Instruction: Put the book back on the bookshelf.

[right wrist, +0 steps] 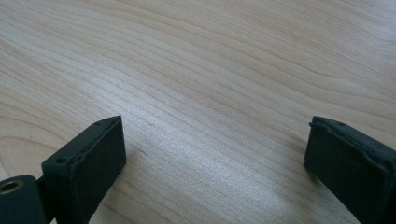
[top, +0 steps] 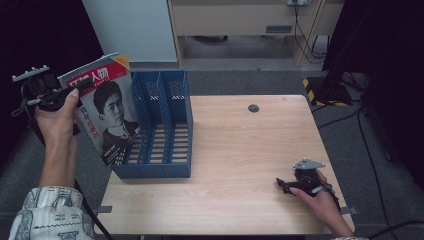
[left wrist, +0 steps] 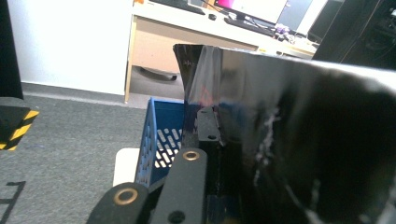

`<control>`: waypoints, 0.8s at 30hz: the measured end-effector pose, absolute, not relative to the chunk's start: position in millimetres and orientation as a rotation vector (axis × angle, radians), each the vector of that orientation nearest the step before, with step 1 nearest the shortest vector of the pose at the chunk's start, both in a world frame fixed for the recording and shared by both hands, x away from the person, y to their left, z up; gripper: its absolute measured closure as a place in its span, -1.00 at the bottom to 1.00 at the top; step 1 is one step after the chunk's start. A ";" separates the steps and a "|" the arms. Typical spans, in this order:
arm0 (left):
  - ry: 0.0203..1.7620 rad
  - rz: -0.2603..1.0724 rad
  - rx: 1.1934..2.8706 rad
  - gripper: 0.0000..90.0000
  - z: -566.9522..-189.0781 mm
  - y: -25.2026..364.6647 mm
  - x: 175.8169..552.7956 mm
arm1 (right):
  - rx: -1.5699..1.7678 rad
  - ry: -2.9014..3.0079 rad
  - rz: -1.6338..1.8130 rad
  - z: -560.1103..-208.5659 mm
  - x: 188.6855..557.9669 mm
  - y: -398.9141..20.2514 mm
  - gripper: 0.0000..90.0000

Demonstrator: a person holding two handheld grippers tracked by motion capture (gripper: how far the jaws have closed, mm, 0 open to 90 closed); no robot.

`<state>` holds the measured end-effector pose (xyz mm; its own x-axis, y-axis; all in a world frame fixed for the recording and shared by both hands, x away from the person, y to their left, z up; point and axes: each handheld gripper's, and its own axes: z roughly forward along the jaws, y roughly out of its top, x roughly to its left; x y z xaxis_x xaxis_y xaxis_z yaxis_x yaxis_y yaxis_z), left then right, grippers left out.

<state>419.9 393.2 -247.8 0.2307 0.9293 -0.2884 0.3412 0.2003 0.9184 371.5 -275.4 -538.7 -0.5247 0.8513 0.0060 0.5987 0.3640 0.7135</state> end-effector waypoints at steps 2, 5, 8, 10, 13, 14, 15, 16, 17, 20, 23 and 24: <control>1.318 0.647 1.352 0.92 -248.4 392.7 420.1 | 1.271 2.264 0.956 -538.7 371.5 -275.3 -0.87; 1.312 0.644 1.353 0.92 -248.8 391.5 420.9 | 1.272 2.263 0.956 -538.8 371.4 -275.2 -0.87; 1.311 0.646 1.354 0.92 -248.7 390.7 421.1 | 1.271 2.264 0.956 -538.7 371.5 -275.3 -0.87; 1.307 0.647 1.357 0.92 -248.5 389.6 421.2 | 1.271 2.264 0.956 -538.7 371.5 -275.3 -0.87; 1.302 0.652 1.352 0.92 -248.4 388.8 421.0 | 1.269 2.264 0.955 -538.8 371.5 -275.4 -0.87; 1.300 0.654 1.351 0.92 -248.4 388.6 420.9 | 1.271 2.264 0.956 -538.7 371.5 -275.3 -0.87; 1.297 0.656 1.352 0.92 -248.4 388.4 420.8 | 1.271 2.264 0.956 -538.7 371.5 -275.3 -0.87; 1.297 0.661 1.350 0.92 -248.4 388.1 420.8 | 1.271 2.262 0.957 -538.8 371.5 -275.2 -0.87; 1.295 0.665 1.349 0.92 -248.6 387.9 420.6 | 1.271 2.264 0.956 -538.7 371.5 -275.3 -0.87; 1.289 0.667 1.341 0.92 -249.5 387.5 420.6 | 1.271 2.262 0.956 -538.8 371.5 -275.2 -0.87; 1.285 0.672 1.338 0.92 -250.5 386.8 420.9 | 1.271 2.264 0.956 -538.7 371.5 -275.3 -0.87; 1.280 0.675 1.329 0.92 -251.4 386.4 420.7 | 1.270 2.264 0.956 -538.8 371.5 -275.3 -0.87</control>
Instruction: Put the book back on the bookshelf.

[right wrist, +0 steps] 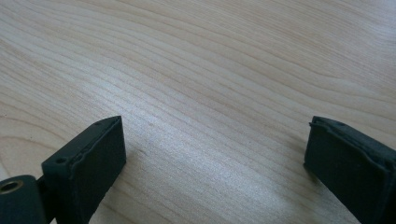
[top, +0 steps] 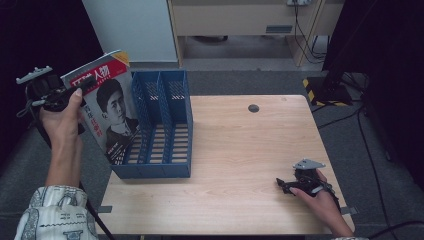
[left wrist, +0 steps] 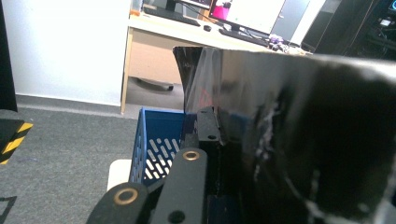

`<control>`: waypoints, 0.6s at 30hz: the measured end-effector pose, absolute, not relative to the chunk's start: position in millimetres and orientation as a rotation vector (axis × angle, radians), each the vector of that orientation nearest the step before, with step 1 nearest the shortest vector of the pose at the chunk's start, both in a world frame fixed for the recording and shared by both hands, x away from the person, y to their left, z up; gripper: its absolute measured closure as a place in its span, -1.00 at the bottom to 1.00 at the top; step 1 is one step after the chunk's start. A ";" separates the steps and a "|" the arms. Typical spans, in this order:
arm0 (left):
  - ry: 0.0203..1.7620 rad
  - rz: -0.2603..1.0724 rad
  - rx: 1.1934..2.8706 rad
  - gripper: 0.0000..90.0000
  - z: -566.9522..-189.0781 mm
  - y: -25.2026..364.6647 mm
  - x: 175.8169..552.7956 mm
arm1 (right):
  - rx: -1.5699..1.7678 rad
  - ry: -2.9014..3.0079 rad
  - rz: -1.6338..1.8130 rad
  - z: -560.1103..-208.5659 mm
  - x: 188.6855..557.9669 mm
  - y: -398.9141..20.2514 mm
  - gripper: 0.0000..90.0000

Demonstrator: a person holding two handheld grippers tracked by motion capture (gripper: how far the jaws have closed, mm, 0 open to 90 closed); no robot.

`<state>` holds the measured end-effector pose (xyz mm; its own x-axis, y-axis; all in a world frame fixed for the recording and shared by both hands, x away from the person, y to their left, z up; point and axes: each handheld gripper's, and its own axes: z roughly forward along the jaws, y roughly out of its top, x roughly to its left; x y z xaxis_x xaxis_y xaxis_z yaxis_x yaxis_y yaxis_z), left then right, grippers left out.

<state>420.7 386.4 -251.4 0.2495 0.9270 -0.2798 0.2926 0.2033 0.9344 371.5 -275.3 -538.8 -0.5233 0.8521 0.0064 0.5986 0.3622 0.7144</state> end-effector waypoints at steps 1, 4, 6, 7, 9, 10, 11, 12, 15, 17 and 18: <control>1.277 0.677 1.325 0.92 -251.6 386.3 420.5 | 1.269 2.266 0.955 -538.7 371.5 -275.4 -0.87; 1.273 0.680 1.319 0.92 -252.0 386.0 420.2 | 1.271 2.264 0.956 -538.7 371.4 -275.3 -0.87; 1.264 0.688 1.313 0.92 -252.1 385.6 419.5 | 1.271 2.264 0.956 -538.7 371.5 -275.3 -0.87; 1.261 0.689 1.309 0.92 -252.1 385.6 419.4 | 1.272 2.264 0.956 -538.7 371.4 -275.3 -0.87; 1.258 0.692 1.303 0.92 -252.2 385.6 419.0 | 1.269 2.266 0.955 -538.7 371.5 -275.4 -0.87; 1.258 0.692 1.303 0.92 -252.2 385.6 419.0 | 1.269 2.266 0.955 -538.7 371.5 -275.4 -0.87; 1.254 0.694 1.301 0.92 -252.5 385.1 418.9 | 1.271 2.262 0.956 -538.8 371.5 -275.2 -0.87; 1.251 0.693 1.303 0.92 -252.7 385.0 418.9 | 1.272 2.263 0.956 -538.8 371.4 -275.2 -0.87; 1.248 0.697 1.303 0.92 -253.6 384.7 418.8 | 1.271 2.263 0.956 -538.8 371.5 -275.2 -0.87; 1.249 0.695 1.302 0.92 -254.3 384.6 418.9 | 1.271 2.261 0.957 -538.9 371.5 -275.2 -0.87; 1.249 0.695 1.302 0.92 -254.3 384.6 418.9 | 1.271 2.261 0.957 -538.9 371.5 -275.2 -0.87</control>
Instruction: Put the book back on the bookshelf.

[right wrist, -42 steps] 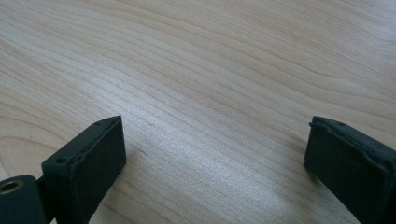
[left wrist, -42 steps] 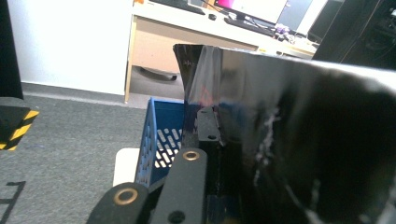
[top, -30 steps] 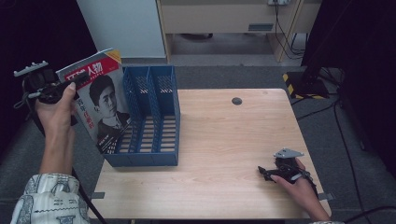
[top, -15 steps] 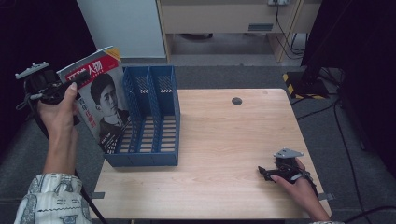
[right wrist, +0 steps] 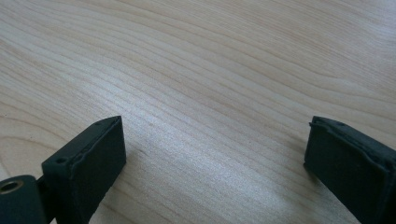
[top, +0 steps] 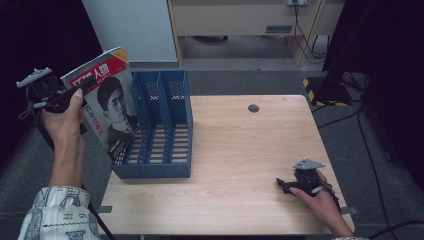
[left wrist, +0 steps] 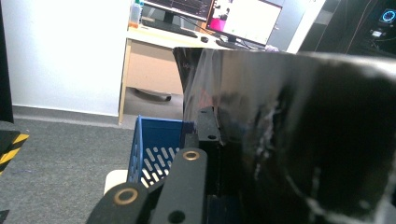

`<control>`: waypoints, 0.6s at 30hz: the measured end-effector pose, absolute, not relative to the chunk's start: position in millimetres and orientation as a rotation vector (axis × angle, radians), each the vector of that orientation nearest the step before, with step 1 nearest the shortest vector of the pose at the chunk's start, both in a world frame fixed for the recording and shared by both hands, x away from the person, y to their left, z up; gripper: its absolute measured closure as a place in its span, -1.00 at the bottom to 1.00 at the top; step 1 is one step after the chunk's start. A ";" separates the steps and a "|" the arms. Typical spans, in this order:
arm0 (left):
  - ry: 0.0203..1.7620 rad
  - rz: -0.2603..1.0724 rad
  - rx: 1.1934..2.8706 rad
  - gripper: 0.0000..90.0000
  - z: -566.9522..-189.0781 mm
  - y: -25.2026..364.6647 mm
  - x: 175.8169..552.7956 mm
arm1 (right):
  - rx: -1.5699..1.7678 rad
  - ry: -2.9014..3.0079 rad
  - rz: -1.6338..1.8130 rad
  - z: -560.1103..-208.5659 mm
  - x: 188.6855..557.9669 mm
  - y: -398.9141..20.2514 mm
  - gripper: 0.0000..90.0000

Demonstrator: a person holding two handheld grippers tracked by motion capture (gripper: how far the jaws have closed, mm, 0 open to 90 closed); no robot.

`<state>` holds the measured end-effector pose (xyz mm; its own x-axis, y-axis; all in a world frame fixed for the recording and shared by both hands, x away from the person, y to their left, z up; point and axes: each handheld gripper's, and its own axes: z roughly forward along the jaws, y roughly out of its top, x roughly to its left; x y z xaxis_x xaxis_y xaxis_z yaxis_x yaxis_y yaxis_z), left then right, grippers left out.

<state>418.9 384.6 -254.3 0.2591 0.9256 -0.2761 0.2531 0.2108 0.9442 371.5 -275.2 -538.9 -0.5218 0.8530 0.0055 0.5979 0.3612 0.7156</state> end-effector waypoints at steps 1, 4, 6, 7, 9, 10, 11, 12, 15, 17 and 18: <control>1.247 0.697 1.302 0.92 -255.2 384.2 418.9 | 1.269 2.264 0.955 -538.8 371.4 -275.3 -0.87; 1.243 0.697 1.299 0.92 -256.6 383.6 418.6 | 1.271 2.263 0.956 -538.8 371.4 -275.2 -0.87; 1.238 0.700 1.296 0.92 -257.7 383.1 418.3 | 1.271 2.263 0.956 -538.8 371.4 -275.2 -0.87; 1.235 0.702 1.296 0.92 -258.4 382.9 418.1 | 1.270 2.264 0.955 -538.8 371.4 -275.3 -0.87; 1.230 0.705 1.290 0.92 -260.3 382.6 417.5 | 1.270 2.264 0.955 -538.8 371.4 -275.3 -0.87; 1.230 0.705 1.290 0.92 -260.3 382.6 417.5 | 1.271 2.261 0.956 -538.9 371.5 -275.2 -0.87; 1.228 0.704 1.282 0.92 -262.6 382.9 417.1 | 1.271 2.264 0.956 -538.7 371.5 -275.3 -0.87; 1.228 0.704 1.282 0.92 -262.6 382.9 417.1 | 1.271 2.264 0.956 -538.7 371.5 -275.3 -0.87; 1.224 0.707 1.270 0.92 -266.6 383.6 415.9 | 1.271 2.263 0.956 -538.8 371.4 -275.2 -0.87; 1.214 0.717 1.267 0.92 -267.7 383.1 414.6 | 1.271 2.263 0.956 -538.8 371.5 -275.2 -0.87; 1.206 0.720 1.271 0.92 -268.2 382.8 413.9 | 1.271 2.263 0.956 -538.8 371.4 -275.2 -0.87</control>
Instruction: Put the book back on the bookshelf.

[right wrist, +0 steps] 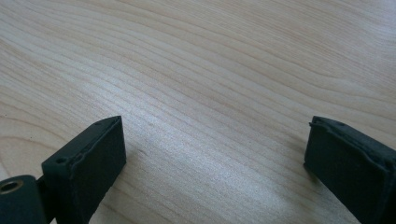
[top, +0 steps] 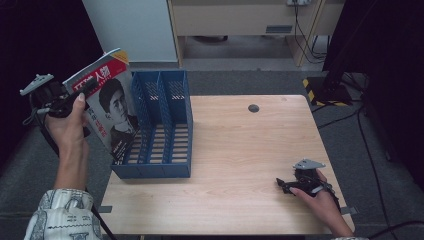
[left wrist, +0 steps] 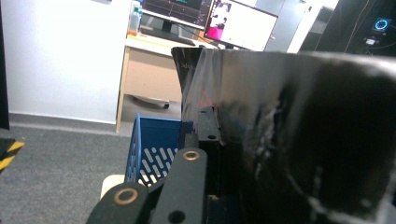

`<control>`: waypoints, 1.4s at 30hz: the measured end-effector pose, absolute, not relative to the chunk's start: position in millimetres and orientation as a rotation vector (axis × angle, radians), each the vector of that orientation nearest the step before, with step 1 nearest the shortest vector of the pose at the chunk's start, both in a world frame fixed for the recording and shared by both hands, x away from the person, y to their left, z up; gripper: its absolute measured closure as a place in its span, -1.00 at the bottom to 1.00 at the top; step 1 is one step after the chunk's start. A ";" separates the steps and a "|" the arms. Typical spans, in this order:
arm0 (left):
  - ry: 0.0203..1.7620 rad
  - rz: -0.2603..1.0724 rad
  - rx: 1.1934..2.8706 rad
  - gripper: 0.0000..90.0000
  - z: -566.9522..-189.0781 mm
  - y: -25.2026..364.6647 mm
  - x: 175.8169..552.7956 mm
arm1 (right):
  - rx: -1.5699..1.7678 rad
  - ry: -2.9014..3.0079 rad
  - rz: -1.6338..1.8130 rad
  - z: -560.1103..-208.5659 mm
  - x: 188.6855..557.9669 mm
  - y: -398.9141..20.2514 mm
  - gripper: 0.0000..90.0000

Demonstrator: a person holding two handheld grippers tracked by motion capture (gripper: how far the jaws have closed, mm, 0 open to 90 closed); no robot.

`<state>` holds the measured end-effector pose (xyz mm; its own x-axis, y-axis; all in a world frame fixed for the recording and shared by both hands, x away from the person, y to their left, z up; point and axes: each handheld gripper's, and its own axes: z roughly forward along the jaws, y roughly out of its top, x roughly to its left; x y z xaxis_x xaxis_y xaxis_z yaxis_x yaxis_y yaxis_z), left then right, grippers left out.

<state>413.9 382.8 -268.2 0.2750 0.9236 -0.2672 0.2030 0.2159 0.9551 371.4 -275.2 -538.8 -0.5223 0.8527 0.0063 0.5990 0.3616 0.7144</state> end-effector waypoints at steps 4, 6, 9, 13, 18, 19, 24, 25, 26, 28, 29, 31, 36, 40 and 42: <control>1.199 0.748 1.283 0.92 -272.0 380.5 411.3 | 1.271 2.264 0.956 -538.7 371.4 -275.3 -0.87; 1.195 0.763 1.280 0.92 -274.6 379.9 410.2 | 1.271 2.263 0.955 -538.8 371.5 -275.2 -0.87; 1.189 0.767 1.265 0.92 -279.1 378.7 410.0 | 1.269 2.264 0.955 -538.8 371.4 -275.3 -0.87; 1.182 0.787 1.256 0.92 -286.0 375.1 410.8 | 1.271 2.264 0.956 -538.7 371.5 -275.3 -0.87; 1.166 0.793 1.241 0.92 -295.2 373.1 411.1 | 1.271 2.264 0.956 -538.7 371.5 -275.3 -0.87; 1.161 0.793 1.242 0.92 -296.8 372.5 411.1 | 1.271 2.261 0.956 -538.9 371.5 -275.2 -0.87; 1.151 0.802 1.248 0.92 -305.8 369.6 411.4 | 1.271 2.262 0.957 -538.9 371.5 -275.2 -0.87; 1.150 0.796 1.248 0.92 -307.7 369.4 411.8 | 1.271 2.264 0.956 -538.7 371.4 -275.3 -0.87; 1.150 0.798 1.249 0.92 -309.3 368.9 411.9 | 1.271 2.264 0.956 -538.7 371.4 -275.3 -0.87; 1.147 0.805 1.252 0.92 -310.8 368.1 412.0 | 1.271 2.263 0.956 -538.8 371.4 -275.2 -0.87; 1.147 0.811 1.256 0.92 -313.5 367.0 412.3 | 1.271 2.262 0.956 -538.8 371.4 -275.2 -0.87; 1.147 0.809 1.256 0.92 -315.0 366.8 412.6 | 1.269 2.264 0.956 -538.8 371.5 -275.3 -0.87; 1.142 0.802 1.252 0.92 -321.8 367.0 412.3 | 1.270 2.264 0.956 -538.7 371.5 -275.3 -0.87; 1.137 0.806 1.248 0.91 -326.0 369.5 410.2 | 1.270 2.264 0.955 -538.7 371.5 -275.3 -0.87; 1.137 0.798 1.237 0.91 -329.6 371.2 409.0 | 1.271 2.264 0.955 -538.7 371.4 -275.3 -0.87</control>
